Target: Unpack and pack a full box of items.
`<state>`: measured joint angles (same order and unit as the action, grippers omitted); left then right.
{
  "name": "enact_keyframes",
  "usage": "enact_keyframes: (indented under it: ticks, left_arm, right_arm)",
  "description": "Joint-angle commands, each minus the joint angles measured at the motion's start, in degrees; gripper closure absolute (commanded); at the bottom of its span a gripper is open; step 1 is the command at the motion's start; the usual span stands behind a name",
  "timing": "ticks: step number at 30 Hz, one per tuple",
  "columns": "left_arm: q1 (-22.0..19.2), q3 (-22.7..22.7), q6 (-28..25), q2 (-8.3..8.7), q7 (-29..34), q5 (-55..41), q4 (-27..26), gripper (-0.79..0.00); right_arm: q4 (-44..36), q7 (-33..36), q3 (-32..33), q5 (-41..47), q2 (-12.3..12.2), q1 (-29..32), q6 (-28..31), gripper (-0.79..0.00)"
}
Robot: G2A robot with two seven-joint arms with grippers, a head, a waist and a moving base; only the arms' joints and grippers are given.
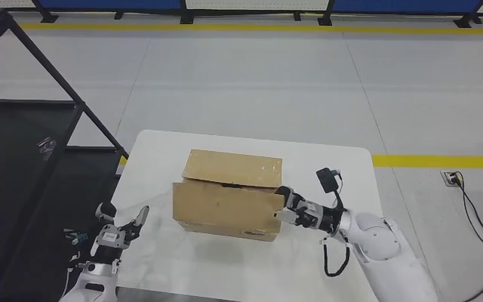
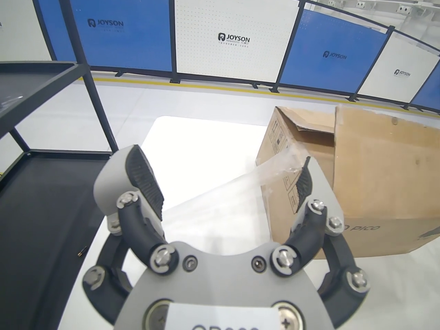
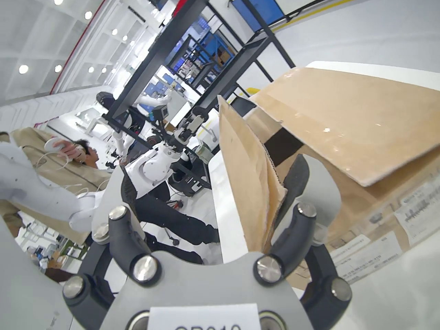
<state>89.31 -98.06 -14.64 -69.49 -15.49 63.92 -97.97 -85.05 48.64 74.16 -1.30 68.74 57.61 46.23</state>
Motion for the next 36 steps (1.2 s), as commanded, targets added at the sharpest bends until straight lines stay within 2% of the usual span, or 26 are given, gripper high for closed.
enact_keyframes:
  ticks: [1, 4, 10, 17, 19, 27, 33, 36]
  left_arm:
    - [0.0, 0.1, -0.2, 0.01, 0.1, 0.2, -0.7, -0.785]
    - [-0.1, 0.2, -1.5, 0.05, 0.1, 0.2, -1.8, -0.785]
    - [0.4, -0.5, -4.7, 0.29, -0.2, 0.9, -4.5, -0.785]
    - [2.1, -1.7, -13.9, 0.97, -1.8, 4.0, -6.4, -0.785]
    - [2.6, -2.0, -16.5, 1.22, -2.1, 5.7, -6.2, -0.785]
    - [4.5, -3.5, -24.2, 2.25, -1.7, 12.9, -4.3, -0.785]
    - [5.4, -3.8, -24.6, 2.74, -1.6, 18.2, -3.3, -0.785]
    - [5.4, -3.3, -24.0, 2.87, -1.6, 19.5, -2.3, -0.785]
  right_arm:
    - [-2.1, 2.0, 0.3, 0.9, -0.4, 1.0, 2.5, -0.785]
    - [-5.7, 4.7, 0.5, 0.5, -1.2, 2.5, 4.7, -0.785]
    - [-13.6, 4.2, -0.6, -5.6, -3.1, 6.4, 5.2, -0.785]
    - [-18.6, 1.6, -2.4, -14.2, -5.7, 9.3, 7.9, -0.785]
    - [-19.9, 1.0, -2.7, -19.9, -6.5, 9.8, 8.5, -0.785]
    - [-22.9, -2.5, -4.7, -32.1, -7.7, 12.3, 11.8, -0.785]
    - [-26.6, -6.1, -5.4, -39.1, -8.1, 14.4, 11.8, -0.785]
    - [-26.9, -9.7, -4.4, -36.1, -8.1, 15.2, 7.9, -0.785]
